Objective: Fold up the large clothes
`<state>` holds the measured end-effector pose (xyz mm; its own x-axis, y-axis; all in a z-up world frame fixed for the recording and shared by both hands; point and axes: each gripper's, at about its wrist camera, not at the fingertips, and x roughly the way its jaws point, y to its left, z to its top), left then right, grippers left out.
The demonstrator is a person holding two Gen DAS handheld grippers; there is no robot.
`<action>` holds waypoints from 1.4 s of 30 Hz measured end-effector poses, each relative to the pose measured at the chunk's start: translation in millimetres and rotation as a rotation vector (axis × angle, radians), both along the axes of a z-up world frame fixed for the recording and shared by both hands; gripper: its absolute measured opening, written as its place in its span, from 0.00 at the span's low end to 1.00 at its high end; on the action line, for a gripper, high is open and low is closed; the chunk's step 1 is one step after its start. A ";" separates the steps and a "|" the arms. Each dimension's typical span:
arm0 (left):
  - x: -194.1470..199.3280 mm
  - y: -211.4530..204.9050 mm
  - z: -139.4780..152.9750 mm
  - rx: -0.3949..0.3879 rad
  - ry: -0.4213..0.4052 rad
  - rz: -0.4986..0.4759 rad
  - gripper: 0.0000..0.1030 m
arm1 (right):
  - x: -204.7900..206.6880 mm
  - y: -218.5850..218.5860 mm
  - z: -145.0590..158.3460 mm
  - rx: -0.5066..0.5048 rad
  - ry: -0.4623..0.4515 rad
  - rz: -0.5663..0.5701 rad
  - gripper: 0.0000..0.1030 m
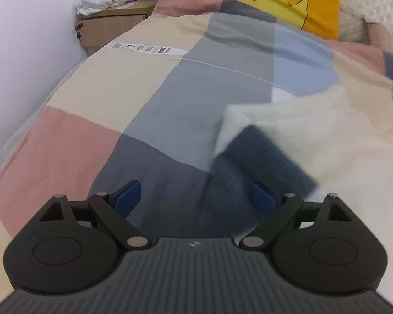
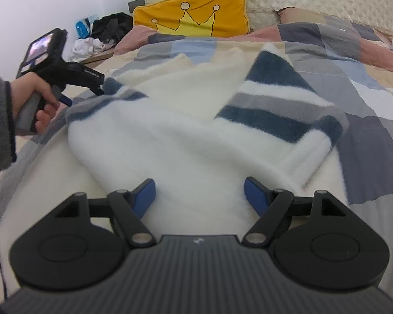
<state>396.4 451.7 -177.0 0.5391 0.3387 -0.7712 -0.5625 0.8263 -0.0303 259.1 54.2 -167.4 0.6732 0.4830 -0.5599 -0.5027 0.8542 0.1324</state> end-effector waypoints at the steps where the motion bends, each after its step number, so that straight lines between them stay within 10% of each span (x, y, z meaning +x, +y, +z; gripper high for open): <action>1: -5.3 -4.6 5.7 -0.001 -0.007 -0.008 0.90 | 0.6 -2.1 1.4 0.011 0.003 -0.001 0.74; 18: -193.3 -173.0 99.9 0.051 -0.143 -0.167 0.90 | -27.1 -50.0 44.5 0.083 -0.069 -0.007 0.73; 34: -319.7 -203.2 65.4 -0.189 -0.157 -0.041 0.90 | -75.7 -108.9 51.5 0.195 0.033 -0.034 0.74; 42: -340.8 -185.7 34.6 -0.262 -0.167 0.030 0.90 | -71.7 -151.2 31.8 0.261 0.252 -0.177 0.74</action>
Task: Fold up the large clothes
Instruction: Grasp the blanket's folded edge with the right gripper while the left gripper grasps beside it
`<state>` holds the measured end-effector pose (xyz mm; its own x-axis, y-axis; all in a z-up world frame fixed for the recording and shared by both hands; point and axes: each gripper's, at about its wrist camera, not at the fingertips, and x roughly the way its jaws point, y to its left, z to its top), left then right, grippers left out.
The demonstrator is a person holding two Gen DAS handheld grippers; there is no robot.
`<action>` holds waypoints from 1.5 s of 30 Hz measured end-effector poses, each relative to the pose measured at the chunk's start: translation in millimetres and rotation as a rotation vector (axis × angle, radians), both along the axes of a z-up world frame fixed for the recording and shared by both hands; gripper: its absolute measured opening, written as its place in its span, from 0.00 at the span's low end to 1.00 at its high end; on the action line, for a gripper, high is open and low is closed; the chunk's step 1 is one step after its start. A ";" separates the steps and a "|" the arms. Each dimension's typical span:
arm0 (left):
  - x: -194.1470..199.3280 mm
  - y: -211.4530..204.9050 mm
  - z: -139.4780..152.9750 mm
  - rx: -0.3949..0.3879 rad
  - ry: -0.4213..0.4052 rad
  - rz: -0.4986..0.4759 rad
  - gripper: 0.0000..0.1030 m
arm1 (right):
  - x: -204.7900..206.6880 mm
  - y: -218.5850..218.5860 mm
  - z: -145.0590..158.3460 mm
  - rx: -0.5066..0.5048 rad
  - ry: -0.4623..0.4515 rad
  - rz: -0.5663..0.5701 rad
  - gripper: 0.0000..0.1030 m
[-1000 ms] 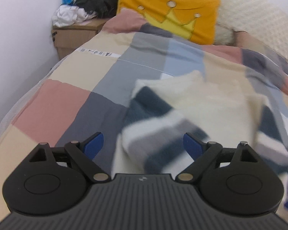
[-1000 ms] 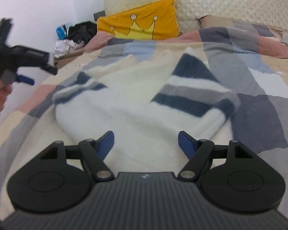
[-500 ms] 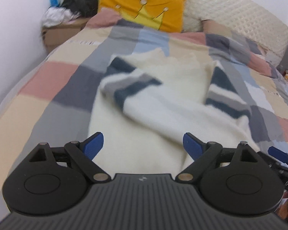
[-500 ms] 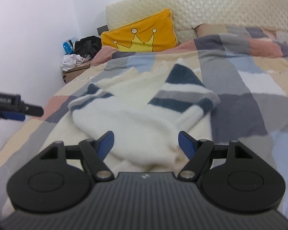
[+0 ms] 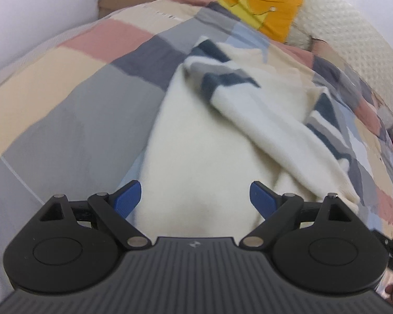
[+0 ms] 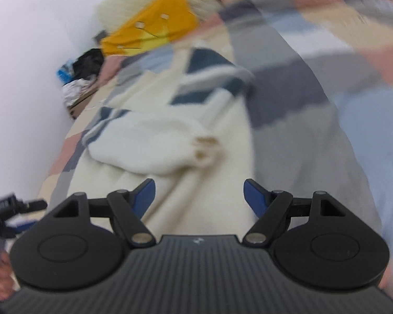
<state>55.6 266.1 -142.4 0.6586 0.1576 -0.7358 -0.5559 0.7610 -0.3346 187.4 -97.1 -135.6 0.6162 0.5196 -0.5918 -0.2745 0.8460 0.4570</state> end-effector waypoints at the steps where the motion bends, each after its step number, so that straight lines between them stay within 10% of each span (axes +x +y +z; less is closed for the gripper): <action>1: -0.6 4.2 -3.7 -0.018 -0.001 0.014 0.90 | 1.8 -5.6 -3.4 0.008 0.035 -0.024 0.74; 7: -7.4 28.2 -16.7 -0.095 0.006 0.108 0.90 | 13.2 -28.1 -30.0 0.093 0.256 -0.129 0.74; 24: -1.5 47.2 -52.6 -0.249 0.077 0.216 0.90 | 12.5 -16.7 -59.7 0.165 0.472 -0.017 0.74; 31: -8.5 54.8 -56.6 -0.288 0.051 0.271 0.87 | 4.0 -2.3 -56.6 0.185 0.487 0.106 0.31; 45: -7.8 52.2 -69.3 -0.432 -0.006 0.218 0.66 | 0.6 -10.9 -28.7 0.354 0.312 0.163 0.12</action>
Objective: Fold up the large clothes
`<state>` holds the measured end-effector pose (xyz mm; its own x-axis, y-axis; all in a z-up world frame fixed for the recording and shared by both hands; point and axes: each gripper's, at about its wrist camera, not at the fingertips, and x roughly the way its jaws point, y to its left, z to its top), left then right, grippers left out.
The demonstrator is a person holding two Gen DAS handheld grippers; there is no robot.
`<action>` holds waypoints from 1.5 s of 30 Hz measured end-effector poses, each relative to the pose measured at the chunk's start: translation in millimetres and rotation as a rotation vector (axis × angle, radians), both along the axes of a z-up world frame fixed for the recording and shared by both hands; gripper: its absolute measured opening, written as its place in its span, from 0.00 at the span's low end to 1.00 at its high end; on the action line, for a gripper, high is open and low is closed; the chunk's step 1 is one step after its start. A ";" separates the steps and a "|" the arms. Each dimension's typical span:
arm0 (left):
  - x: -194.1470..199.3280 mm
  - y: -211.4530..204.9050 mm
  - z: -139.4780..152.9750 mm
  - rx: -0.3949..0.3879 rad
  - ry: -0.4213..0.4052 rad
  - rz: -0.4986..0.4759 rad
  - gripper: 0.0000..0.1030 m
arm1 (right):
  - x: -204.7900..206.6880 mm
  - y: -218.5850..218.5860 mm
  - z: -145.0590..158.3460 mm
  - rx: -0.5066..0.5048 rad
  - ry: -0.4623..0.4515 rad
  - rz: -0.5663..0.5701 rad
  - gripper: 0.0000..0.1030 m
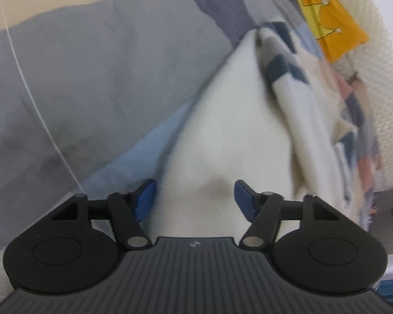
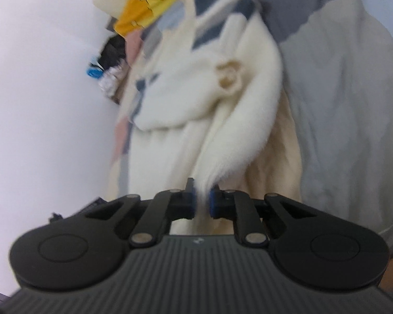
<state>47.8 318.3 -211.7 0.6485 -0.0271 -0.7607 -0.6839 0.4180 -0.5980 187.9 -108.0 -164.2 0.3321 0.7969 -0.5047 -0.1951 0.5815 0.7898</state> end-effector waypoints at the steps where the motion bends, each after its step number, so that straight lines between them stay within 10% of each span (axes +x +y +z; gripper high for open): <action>1: -2.4 0.2 2.2 -0.009 -0.038 0.006 0.66 | 0.8 -3.6 1.2 0.017 -0.004 -0.007 0.12; 7: -6.4 -1.4 5.9 -0.109 -0.180 -0.023 0.66 | 4.9 -14.9 8.1 0.098 -0.029 -0.043 0.11; 22: 9.2 -23.5 -16.2 -0.084 0.043 -0.091 0.65 | 3.8 -15.9 4.4 0.104 -0.069 -0.067 0.11; 32: -5.1 -20.9 -13.6 -0.213 -0.002 -0.073 0.22 | 2.2 -23.3 14.2 0.093 -0.054 -0.058 0.10; 38: -30.1 -5.2 8.1 -0.286 -0.186 -0.006 0.17 | 0.0 -32.0 28.6 0.126 -0.087 -0.060 0.10; 45: -29.6 -1.1 18.3 -0.284 -0.189 0.050 0.10 | -0.2 -32.3 34.9 0.131 -0.099 -0.062 0.10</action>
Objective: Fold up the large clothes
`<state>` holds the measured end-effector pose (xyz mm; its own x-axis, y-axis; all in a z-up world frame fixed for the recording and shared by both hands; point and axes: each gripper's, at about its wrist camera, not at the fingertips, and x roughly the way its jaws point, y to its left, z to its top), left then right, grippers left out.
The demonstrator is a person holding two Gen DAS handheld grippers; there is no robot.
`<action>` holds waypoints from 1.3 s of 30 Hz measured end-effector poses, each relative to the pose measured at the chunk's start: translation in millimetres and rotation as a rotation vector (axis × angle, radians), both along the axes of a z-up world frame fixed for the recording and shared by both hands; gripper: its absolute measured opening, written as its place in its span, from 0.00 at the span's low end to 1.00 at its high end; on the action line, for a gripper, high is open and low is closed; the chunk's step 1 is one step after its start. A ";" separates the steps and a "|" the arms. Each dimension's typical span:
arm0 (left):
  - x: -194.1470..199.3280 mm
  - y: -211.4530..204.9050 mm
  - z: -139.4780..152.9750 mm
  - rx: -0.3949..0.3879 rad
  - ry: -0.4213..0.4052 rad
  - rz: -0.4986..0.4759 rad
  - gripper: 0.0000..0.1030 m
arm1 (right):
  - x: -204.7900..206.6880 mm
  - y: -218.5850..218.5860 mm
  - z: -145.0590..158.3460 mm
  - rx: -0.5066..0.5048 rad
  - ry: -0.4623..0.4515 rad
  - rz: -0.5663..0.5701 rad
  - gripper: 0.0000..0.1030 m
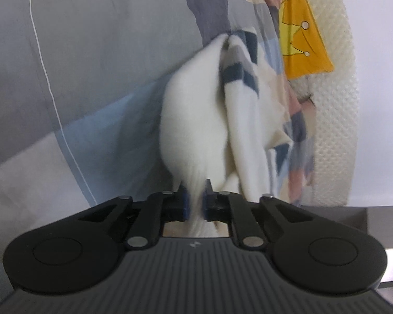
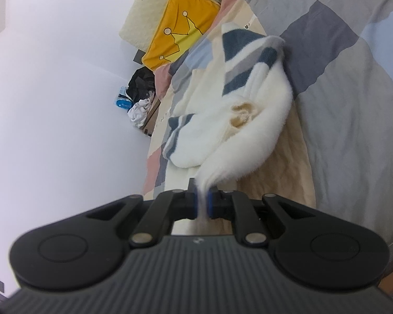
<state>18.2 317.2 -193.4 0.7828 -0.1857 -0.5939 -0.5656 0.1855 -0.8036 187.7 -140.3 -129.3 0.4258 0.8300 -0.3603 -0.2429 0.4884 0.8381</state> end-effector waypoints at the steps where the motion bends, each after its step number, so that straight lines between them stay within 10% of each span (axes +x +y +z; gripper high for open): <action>1: 2.7 -1.7 2.5 0.018 0.005 -0.008 0.09 | 0.1 0.1 0.6 -0.001 0.000 -0.003 0.10; 11: -11.2 -2.5 64.9 0.174 -0.141 -0.042 0.06 | -9.9 -4.0 31.2 0.005 -0.135 0.030 0.09; 24: -79.3 -25.1 135.2 0.147 -0.342 -0.089 0.06 | -59.0 -54.5 99.2 0.095 -0.281 0.069 0.09; 32: -129.3 -59.1 138.1 0.079 -0.377 -0.089 0.06 | -101.1 -94.2 101.6 0.099 -0.239 0.032 0.09; 39: -72.7 -45.8 141.2 0.103 -0.337 -0.079 0.06 | -61.6 -85.2 89.7 0.104 -0.081 -0.036 0.09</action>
